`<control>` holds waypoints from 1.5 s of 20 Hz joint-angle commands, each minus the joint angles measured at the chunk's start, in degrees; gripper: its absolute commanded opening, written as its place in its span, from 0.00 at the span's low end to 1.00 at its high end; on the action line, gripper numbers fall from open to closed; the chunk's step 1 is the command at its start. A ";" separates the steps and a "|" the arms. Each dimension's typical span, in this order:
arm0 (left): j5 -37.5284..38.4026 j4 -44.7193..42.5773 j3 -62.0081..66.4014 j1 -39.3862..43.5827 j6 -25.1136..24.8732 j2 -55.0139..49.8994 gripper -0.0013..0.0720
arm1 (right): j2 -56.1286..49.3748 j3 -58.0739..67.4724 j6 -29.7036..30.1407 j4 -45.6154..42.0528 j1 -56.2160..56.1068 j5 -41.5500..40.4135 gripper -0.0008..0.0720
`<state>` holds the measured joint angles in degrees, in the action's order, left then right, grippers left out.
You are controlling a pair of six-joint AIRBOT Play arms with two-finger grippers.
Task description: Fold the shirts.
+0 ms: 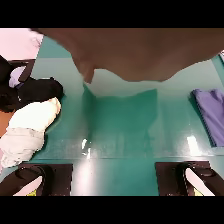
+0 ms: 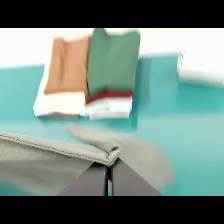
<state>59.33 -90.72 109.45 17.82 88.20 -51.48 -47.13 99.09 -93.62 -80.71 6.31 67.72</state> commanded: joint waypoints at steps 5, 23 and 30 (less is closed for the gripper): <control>-3.26 -0.48 2.78 -0.07 0.24 3.74 0.05 | -6.01 19.63 0.83 -3.48 0.09 9.75 0.03; 7.89 -9.77 -8.74 -0.09 4.74 -46.71 0.42 | -45.00 -4.50 2.69 3.15 -8.66 -0.96 0.54; 20.63 -3.93 -10.69 -4.35 4.35 -37.57 0.69 | -34.99 -7.37 7.19 2.56 -2.99 13.33 0.54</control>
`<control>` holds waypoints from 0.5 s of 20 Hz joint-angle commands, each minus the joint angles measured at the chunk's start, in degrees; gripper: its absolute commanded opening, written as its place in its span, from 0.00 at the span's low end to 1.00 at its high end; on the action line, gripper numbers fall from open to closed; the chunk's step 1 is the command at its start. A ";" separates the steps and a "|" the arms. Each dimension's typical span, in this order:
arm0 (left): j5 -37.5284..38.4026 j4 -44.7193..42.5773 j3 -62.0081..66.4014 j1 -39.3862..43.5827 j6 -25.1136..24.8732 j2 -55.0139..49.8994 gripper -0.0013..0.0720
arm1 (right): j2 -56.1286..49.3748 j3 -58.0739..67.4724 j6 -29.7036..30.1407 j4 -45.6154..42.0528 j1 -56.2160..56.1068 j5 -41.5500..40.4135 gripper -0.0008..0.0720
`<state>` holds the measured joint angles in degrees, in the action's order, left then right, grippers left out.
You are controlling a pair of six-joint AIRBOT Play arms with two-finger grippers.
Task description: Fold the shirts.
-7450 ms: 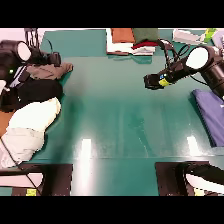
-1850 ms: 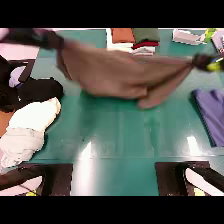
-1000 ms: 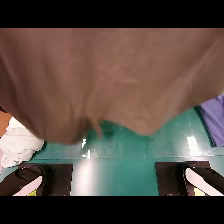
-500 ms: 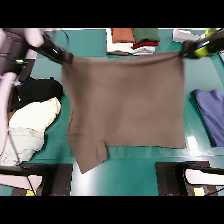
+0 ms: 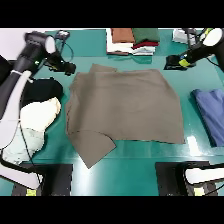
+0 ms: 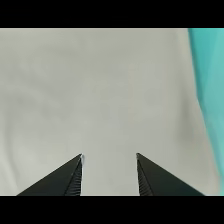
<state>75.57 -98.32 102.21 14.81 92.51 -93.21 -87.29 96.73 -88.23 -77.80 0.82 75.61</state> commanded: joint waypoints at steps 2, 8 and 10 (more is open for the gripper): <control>3.69 4.83 -13.49 -0.96 0.66 10.75 0.69 | 12.83 -16.90 1.77 -0.37 5.90 5.46 0.54; -3.02 11.23 -43.71 0.74 5.18 28.30 0.69 | 29.35 -50.86 1.79 -0.42 19.63 6.38 0.71; -4.33 12.44 -48.65 0.74 5.77 30.86 0.69 | 31.63 -58.16 1.79 -1.79 23.58 6.62 0.71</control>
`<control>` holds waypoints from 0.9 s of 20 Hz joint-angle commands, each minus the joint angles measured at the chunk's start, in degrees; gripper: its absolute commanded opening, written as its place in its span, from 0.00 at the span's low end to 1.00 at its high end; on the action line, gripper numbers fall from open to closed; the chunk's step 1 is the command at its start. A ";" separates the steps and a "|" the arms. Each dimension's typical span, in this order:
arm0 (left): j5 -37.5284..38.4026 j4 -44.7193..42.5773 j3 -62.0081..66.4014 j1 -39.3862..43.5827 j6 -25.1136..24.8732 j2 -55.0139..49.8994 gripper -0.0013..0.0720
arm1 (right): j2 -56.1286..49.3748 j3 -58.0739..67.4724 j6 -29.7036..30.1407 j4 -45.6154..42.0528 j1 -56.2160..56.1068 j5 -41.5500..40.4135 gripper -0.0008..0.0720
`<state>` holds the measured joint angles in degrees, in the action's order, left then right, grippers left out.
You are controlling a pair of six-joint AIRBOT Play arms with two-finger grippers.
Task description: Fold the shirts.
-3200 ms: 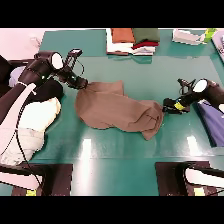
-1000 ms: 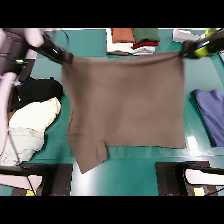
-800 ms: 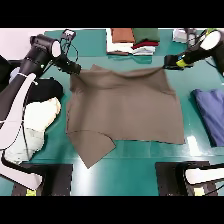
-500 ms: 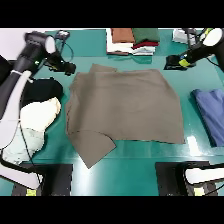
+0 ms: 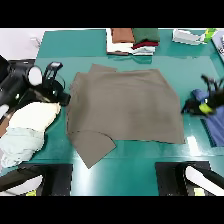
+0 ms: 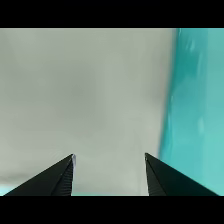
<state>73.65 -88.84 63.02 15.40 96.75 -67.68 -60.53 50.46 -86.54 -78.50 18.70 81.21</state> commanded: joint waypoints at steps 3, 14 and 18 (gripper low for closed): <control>-2.89 2.99 -12.00 0.15 2.32 6.03 0.69 | 6.91 -18.18 0.09 -5.29 7.15 -0.98 0.71; -3.15 3.17 -12.04 0.15 2.19 6.03 0.70 | 2.08 -19.74 -1.03 -1.20 -1.84 -7.26 0.27; 0.90 3.10 -13.38 0.15 1.77 6.03 0.70 | 6.14 -19.74 -1.05 -1.18 -3.74 -7.34 0.04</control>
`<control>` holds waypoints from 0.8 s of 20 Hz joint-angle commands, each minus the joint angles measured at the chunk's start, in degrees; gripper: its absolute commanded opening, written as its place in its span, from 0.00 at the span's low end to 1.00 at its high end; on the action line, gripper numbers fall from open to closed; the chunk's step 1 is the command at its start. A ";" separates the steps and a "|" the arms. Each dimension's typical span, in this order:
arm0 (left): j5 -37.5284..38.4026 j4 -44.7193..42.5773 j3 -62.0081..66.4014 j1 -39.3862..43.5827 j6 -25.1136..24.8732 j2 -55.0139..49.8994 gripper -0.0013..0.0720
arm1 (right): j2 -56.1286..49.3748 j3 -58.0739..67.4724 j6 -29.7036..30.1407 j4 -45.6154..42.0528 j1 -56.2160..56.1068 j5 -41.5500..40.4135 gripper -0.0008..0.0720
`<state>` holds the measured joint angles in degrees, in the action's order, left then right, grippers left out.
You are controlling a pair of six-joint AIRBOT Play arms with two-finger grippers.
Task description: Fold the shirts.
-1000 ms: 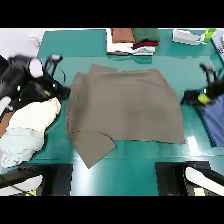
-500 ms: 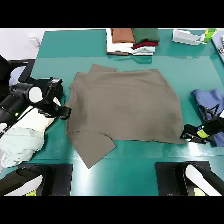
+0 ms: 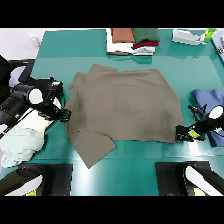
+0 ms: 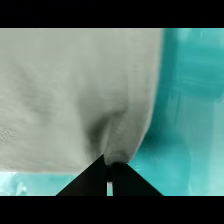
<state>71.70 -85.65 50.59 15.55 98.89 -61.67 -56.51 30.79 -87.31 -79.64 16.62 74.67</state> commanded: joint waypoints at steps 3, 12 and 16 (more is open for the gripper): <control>1.07 0.00 -6.49 0.00 0.70 0.02 0.87 | 5.25 -0.07 -0.26 -0.02 -1.66 -0.68 0.04; -9.60 11.34 -14.73 0.00 1.25 -0.09 0.83 | 5.90 -0.09 -0.24 0.07 -1.66 -0.13 0.04; -6.21 11.54 -14.53 0.00 -0.50 0.11 0.11 | 5.90 1.53 -0.24 0.09 -1.66 -0.11 0.04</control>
<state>63.86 -75.42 36.21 15.53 100.29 -61.73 -50.68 31.18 -87.55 -79.59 15.03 74.54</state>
